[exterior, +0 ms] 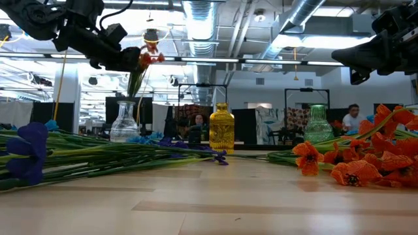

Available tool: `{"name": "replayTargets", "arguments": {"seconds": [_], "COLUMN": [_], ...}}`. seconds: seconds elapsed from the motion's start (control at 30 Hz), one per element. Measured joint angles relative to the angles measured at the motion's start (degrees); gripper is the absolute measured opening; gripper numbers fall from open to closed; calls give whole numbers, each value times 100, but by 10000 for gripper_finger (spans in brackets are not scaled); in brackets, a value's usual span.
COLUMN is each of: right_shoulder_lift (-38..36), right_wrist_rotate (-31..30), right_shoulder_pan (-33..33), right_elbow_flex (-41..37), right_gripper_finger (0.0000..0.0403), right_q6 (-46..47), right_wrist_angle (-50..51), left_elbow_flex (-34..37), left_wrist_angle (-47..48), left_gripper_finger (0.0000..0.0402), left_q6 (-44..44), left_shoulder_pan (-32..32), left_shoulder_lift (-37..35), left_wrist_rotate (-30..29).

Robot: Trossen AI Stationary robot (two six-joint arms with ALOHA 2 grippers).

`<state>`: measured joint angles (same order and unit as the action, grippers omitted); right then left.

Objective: Sort flowers into vase by color
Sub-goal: Put the top orange flower into the transparent vase, then put the left orange flower into the transparent vase

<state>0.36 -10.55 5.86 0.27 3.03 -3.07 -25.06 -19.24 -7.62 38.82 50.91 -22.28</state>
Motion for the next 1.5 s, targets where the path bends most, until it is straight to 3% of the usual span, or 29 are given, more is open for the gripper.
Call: {"name": "replayTargets", "arguments": {"seconds": [0.2,0.53,0.9,1.1,1.5], "right_shoulder_lift": [0,-2,0,2,-2], "right_wrist_rotate": [0,0,-2,-1,-2], "right_shoulder_pan": [0,0,-2,-2,-2], "right_elbow_flex": [0,0,56,107,125], "right_gripper_finger": [32,32,35,72,174], "right_q6": [2,2,360,468,466], "right_wrist_angle": [0,0,-361,-487,-645], "left_elbow_flex": [-223,-580,-618,-618,-618], "left_wrist_angle": [1413,3167,4111,4286,3989], "left_gripper_finger": [256,261,261,261,261], "left_q6": [129,598,1381,1650,2039], "left_shoulder_pan": [-32,-31,-32,-231,-1631], "left_shoulder_lift": [-299,-1166,-1954,-1983,-1980], "left_wrist_rotate": [0,134,1883,2728,2647]}}
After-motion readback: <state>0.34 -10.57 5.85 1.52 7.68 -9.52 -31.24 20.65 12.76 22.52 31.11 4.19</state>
